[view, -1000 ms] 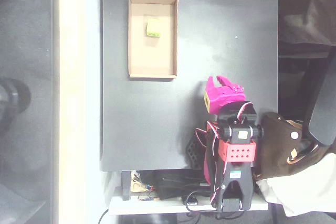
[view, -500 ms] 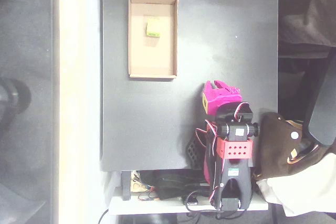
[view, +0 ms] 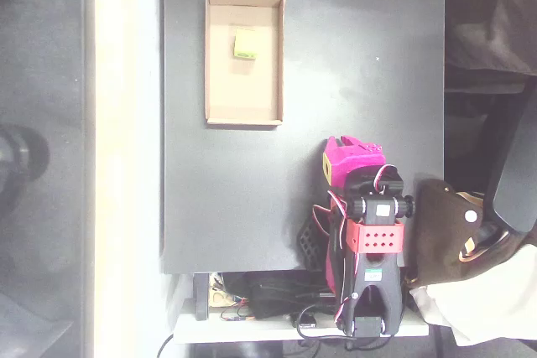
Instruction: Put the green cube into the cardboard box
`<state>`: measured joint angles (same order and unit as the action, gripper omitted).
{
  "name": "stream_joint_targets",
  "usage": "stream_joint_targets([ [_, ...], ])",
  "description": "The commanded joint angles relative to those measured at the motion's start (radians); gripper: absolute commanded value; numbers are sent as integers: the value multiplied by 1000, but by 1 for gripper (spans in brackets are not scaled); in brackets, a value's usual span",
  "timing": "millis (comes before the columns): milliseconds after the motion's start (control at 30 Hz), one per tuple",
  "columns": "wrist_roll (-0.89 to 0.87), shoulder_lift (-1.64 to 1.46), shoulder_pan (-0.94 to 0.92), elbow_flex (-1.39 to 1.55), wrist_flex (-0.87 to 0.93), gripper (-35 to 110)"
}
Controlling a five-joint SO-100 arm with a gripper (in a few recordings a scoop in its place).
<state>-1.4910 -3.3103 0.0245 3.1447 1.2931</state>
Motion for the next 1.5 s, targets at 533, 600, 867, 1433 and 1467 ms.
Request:
stream_joint_targets([
  [533, -14, -6, 14, 9, 64, 6],
  [600, -14, -6, 14, 9, 64, 6],
  [867, -14, -6, 12, 9, 64, 6],
  [1433, -14, -6, 12, 9, 64, 6],
  [1467, -14, -6, 12, 9, 64, 6],
])
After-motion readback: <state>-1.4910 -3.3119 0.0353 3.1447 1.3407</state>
